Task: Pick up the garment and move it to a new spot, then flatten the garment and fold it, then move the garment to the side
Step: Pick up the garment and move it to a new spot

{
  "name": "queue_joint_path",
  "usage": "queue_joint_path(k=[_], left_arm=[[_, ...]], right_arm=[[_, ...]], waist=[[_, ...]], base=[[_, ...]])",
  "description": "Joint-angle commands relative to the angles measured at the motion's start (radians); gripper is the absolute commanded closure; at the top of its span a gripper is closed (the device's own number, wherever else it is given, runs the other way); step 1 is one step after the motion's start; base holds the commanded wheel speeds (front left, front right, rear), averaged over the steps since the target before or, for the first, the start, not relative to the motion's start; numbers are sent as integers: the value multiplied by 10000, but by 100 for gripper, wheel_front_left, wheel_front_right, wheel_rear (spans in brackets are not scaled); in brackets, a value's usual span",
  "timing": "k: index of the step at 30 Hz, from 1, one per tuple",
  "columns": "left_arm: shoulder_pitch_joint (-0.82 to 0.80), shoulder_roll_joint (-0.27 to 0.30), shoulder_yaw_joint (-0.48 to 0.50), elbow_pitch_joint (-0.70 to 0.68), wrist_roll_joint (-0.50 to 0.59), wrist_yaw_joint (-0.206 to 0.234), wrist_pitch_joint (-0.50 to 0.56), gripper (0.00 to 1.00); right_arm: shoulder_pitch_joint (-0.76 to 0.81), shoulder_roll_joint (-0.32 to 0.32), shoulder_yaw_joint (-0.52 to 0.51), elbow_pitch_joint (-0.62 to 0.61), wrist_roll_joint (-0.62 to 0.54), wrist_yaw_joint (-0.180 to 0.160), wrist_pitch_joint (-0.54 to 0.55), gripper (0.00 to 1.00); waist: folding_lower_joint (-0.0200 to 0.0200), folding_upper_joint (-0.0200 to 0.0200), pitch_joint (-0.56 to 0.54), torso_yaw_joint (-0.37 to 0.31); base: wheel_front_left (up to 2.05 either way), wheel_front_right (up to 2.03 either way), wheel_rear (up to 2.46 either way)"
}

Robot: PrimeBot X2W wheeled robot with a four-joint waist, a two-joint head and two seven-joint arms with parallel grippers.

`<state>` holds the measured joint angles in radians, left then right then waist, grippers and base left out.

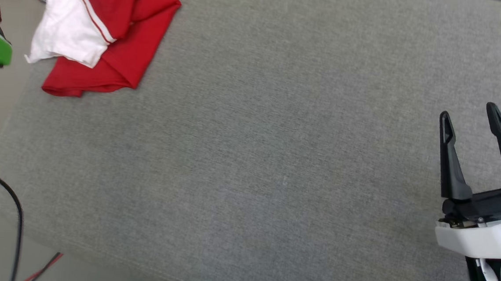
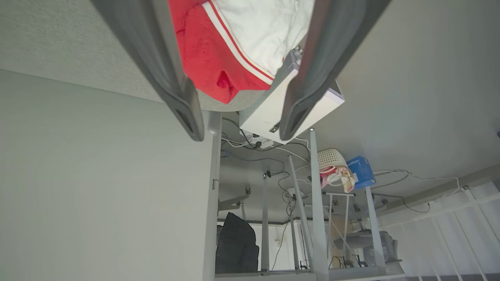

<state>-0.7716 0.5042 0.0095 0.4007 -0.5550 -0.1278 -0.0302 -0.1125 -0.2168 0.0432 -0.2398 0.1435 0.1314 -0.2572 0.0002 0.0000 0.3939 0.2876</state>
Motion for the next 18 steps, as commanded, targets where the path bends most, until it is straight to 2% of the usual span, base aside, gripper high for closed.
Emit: queue_joint_path(k=[1, 6, 10, 14, 18], left_arm=[[-395, 236, -250, 220, -373, -27, 523, 0], [-1457, 982, -1393, 1186, -1894, -27, 3445, 0], [-1982, 1408, -2223, 1789, -2443, -28, 5304, 0], [-2341, 1628, -2783, 2438, -2642, -28, 6328, 0], [-2518, 1608, -3120, 3170, -2875, -28, 6932, 0]], right_arm=[[-220, -102, -14, -87, -79, -7, -45, 0], [-392, -370, -48, -178, -81, -7, -45, 0], [-479, -534, -153, -278, -97, -7, -45, 0], [-578, -682, -226, -356, -108, -7, -45, 0], [-649, -808, -277, -419, -103, -7, -45, 0]], waist=[[-2, 0, 714, -490], [-2, 0, 1181, -753], [-2, 0, 1614, -939], [-2, 0, 2058, -1115], [-2, 0, 2435, -1295]], base=[[0, 0, 0], [0, 0, 0], [0, 0, 0], [0, 0, 0], [0, 0, 0]])
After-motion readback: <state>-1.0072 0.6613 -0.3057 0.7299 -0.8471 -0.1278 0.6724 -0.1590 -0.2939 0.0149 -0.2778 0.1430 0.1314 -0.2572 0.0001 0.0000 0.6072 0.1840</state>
